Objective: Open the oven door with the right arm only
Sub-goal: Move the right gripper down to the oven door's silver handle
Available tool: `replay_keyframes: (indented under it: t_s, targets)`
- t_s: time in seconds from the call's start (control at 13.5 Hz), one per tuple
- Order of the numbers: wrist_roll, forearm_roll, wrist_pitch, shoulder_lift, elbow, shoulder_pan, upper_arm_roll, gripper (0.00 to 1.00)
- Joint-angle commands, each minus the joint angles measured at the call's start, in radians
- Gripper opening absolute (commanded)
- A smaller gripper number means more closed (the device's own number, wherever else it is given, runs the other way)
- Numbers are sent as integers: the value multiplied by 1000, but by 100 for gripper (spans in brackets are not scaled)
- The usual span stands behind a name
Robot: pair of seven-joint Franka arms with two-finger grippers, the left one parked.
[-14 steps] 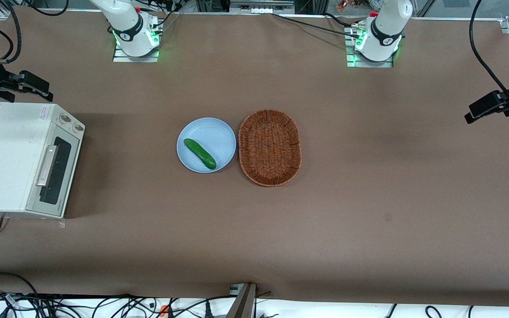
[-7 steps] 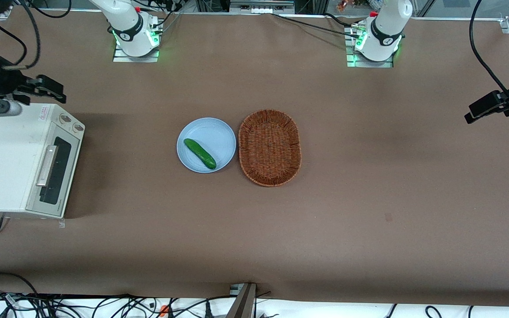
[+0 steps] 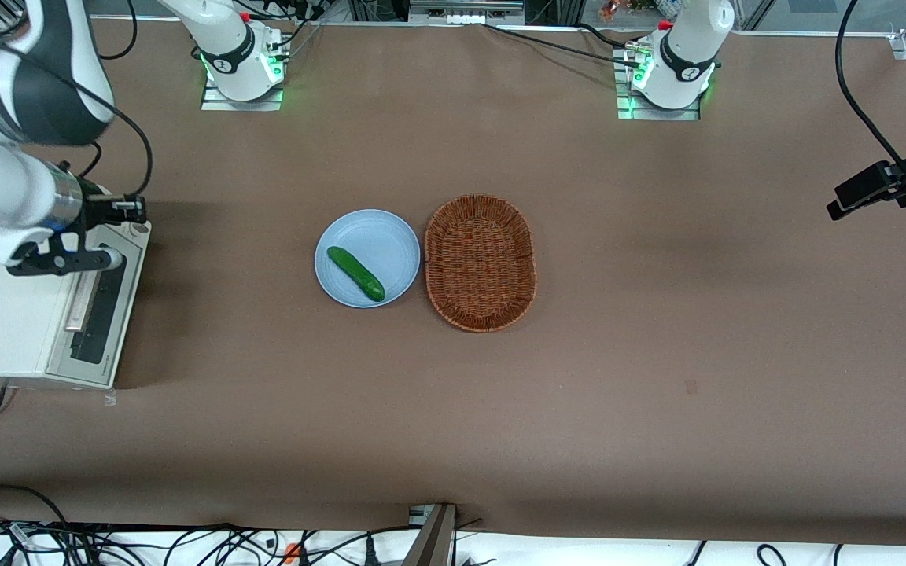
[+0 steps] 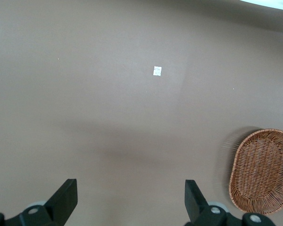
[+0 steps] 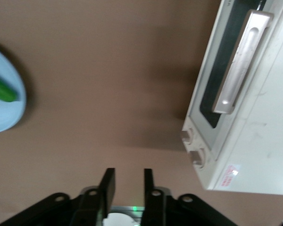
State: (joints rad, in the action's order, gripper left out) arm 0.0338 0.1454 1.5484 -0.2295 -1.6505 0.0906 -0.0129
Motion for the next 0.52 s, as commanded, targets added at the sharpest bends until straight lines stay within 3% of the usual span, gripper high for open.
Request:
replay_keyframes:
  t_s: [0.0,0.22,0.44]
  targets:
    - [-14,107,24,-56,8,15,2,13]
    - [-14,254,51,-112,9,29,1,0]
    - [-40,382,59,-151,12,44,1,0]
